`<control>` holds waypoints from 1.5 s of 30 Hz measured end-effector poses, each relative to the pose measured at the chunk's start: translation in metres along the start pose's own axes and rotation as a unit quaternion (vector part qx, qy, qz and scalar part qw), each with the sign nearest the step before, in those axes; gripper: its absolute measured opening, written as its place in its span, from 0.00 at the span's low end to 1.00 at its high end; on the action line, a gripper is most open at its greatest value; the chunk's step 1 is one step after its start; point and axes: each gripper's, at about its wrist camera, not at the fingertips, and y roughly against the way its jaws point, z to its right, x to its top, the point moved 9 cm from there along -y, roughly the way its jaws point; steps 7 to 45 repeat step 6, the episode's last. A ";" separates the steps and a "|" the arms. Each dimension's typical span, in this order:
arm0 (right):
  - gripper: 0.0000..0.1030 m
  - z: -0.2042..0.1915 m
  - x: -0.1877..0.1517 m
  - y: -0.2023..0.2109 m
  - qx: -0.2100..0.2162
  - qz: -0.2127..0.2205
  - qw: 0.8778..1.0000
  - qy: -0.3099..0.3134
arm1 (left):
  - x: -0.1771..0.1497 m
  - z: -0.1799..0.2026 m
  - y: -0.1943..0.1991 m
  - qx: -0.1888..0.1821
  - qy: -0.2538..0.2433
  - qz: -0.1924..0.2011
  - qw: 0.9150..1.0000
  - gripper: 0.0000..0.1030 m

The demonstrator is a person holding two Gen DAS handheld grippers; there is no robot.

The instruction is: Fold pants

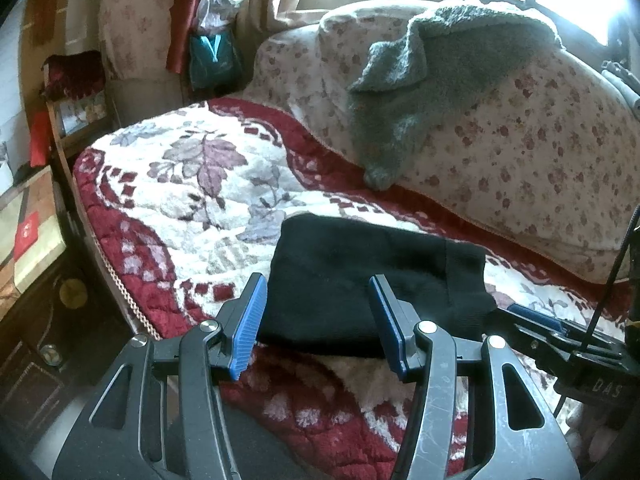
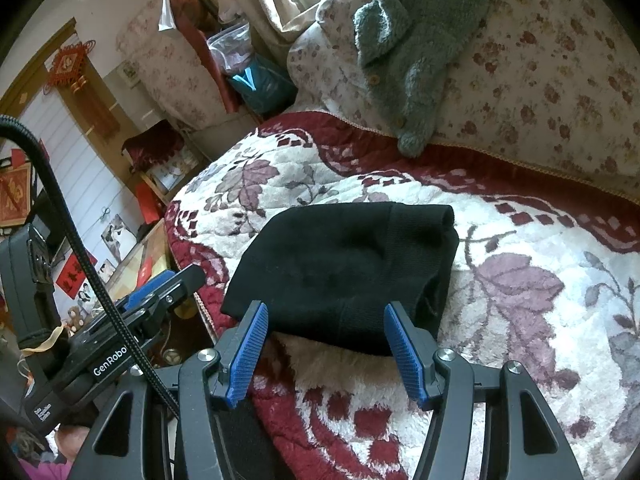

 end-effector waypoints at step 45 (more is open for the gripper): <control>0.57 0.025 0.005 0.036 -0.021 0.027 0.999 -0.002 | 0.002 0.046 0.013 -0.038 -0.026 0.000 0.999 0.51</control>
